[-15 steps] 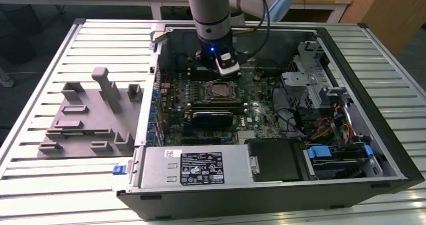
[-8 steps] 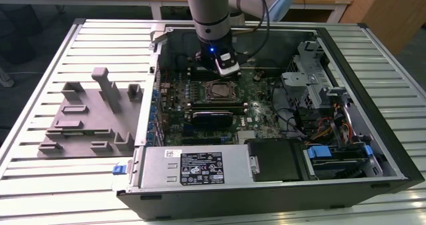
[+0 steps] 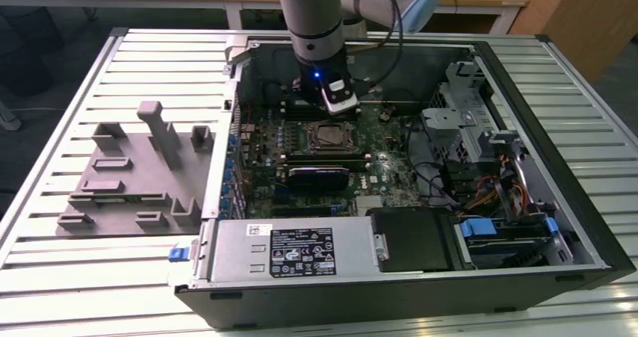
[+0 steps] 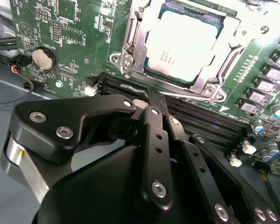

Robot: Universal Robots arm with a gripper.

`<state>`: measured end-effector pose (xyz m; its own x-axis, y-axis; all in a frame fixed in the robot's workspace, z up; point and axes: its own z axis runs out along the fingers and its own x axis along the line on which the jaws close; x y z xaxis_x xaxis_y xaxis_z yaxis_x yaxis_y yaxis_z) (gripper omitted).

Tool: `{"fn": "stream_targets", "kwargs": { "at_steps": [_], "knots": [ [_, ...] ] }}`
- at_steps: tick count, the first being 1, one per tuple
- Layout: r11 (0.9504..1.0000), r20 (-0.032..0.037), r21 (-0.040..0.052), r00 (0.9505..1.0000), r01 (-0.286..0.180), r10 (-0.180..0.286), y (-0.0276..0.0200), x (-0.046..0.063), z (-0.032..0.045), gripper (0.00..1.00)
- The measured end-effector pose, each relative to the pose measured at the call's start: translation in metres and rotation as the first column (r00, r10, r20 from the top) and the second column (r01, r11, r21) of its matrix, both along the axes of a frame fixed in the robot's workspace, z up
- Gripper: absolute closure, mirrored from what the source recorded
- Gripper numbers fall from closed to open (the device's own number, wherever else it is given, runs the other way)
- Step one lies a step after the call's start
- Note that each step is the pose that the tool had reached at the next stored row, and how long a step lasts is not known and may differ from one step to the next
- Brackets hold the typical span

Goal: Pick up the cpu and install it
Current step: 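Install the first cpu locking lever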

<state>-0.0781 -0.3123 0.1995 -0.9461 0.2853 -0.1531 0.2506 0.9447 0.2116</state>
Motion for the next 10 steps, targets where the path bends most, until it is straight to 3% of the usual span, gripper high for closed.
{"fn": "stream_targets", "kwargs": {
  "at_steps": [3,10],
  "knots": [
    [1.0000,0.0004,-0.0010,1.0000,0.002,-0.002,0.0013,0.0000,-0.0005,0.89],
    [0.9999,0.0039,-0.0129,1.0000,0.004,-0.004,0.0014,0.0000,-0.0031,0.89]
  ]
}}
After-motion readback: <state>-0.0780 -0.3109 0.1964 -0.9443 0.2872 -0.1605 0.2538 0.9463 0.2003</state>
